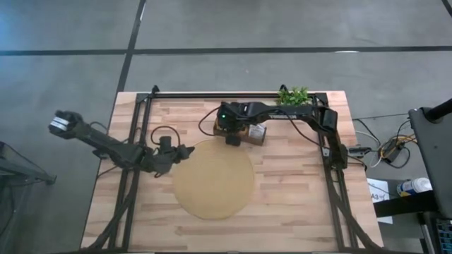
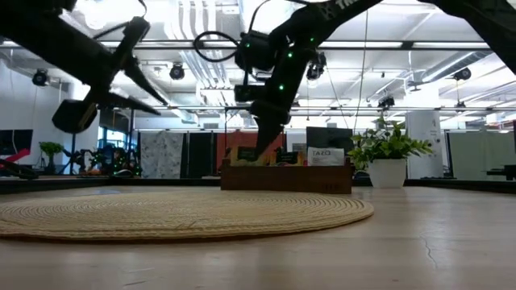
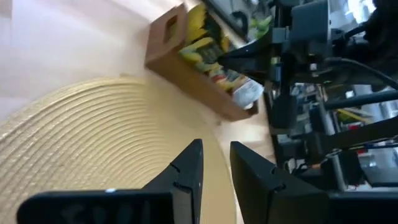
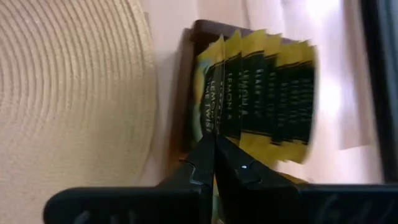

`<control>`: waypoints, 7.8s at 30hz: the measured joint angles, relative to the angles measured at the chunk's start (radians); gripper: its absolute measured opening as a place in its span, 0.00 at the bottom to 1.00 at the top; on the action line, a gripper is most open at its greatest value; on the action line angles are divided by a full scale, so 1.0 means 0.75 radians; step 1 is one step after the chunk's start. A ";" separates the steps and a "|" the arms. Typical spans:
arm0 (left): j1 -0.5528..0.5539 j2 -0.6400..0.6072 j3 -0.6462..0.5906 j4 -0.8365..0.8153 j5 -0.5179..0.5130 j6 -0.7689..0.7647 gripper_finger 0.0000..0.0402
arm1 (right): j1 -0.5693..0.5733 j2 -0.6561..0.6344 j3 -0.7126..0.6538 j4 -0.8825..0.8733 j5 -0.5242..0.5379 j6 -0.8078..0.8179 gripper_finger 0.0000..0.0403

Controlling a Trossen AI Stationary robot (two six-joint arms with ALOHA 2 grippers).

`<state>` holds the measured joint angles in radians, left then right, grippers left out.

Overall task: Pick & Place Tea
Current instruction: Put the green tea bag into the left section of the wooden organizer, then return to Home Position

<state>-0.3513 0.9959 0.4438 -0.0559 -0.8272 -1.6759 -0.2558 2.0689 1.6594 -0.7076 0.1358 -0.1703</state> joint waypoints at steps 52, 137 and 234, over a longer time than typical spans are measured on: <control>0.244 -0.087 -0.051 0.424 0.362 0.742 0.19 | 0.171 -1.228 -1.099 0.460 -0.138 0.443 0.29; 0.277 -0.398 -0.115 0.371 0.335 0.867 0.19 | 0.226 -2.449 -2.186 0.988 -0.496 0.751 0.18; 0.565 -1.324 -0.581 0.132 0.912 2.009 0.19 | 0.317 -2.756 -2.190 1.054 -0.460 0.361 0.17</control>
<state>0.0725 0.0029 0.0082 0.0429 -0.1432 -0.1688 -0.0179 0.0016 0.0169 0.0829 -0.2090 0.1005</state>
